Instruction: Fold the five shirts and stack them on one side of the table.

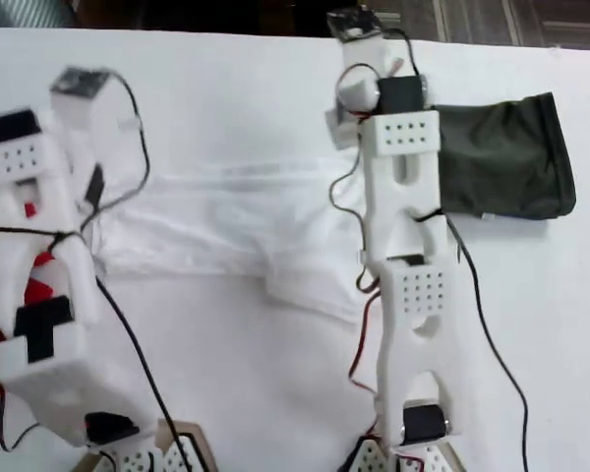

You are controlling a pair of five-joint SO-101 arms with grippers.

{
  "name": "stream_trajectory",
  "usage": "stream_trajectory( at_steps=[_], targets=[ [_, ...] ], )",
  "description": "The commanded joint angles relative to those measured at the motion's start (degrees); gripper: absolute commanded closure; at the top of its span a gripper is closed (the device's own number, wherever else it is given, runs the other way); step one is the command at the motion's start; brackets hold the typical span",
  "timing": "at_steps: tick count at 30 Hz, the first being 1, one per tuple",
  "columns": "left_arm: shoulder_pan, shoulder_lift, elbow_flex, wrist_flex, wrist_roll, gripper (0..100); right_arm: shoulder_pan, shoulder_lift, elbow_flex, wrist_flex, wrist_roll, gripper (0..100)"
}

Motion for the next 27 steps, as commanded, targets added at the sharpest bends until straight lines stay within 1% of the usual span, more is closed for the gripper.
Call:
stream_trajectory(
  at_steps=[1, 4, 7, 9, 12, 14, 19, 21, 24, 27],
  targets=[
    [0.4, -6.9, 14.4, -8.6, -0.4, 97, -5.1, -14.0, 11.6, 1.5, -0.6, 97.9],
    [0.4, -8.5, 21.7, -14.2, -0.4, 97, -7.3, -22.9, 25.7, 1.3, -1.8, 97.9],
    [0.4, -8.7, 25.2, -18.5, 0.0, 97, -7.1, -29.7, 37.7, 0.7, -2.4, 97.9],
    [0.4, -8.7, 25.7, -20.0, 0.1, 97, -5.9, -34.1, 45.9, -1.0, -2.2, 97.9],
    [0.3, -8.7, 25.6, -20.0, 1.9, 97, -3.9, -40.7, 58.3, -4.4, -2.1, 97.9],
    [-0.2, -8.7, 26.2, -18.5, 2.6, 97, -2.6, -45.8, 67.3, -7.8, -0.9, 97.9],
    [-0.6, -9.1, 26.2, -13.0, 2.3, 97, -1.4, -58.9, 90.0, -18.4, 2.4, 97.9],
    [-0.7, -8.8, 26.2, -12.4, 0.3, 97, -1.5, -63.0, 98.0, -23.1, 3.0, 97.9],
    [-3.3, -8.8, 28.1, -14.2, -1.8, 97, -1.5, -67.2, 106.5, -30.5, 3.1, 97.9],
    [-6.3, -9.1, 29.1, -16.6, -1.8, 97, -1.3, -68.6, 110.2, -35.9, 3.1, 97.9]
  ],
)
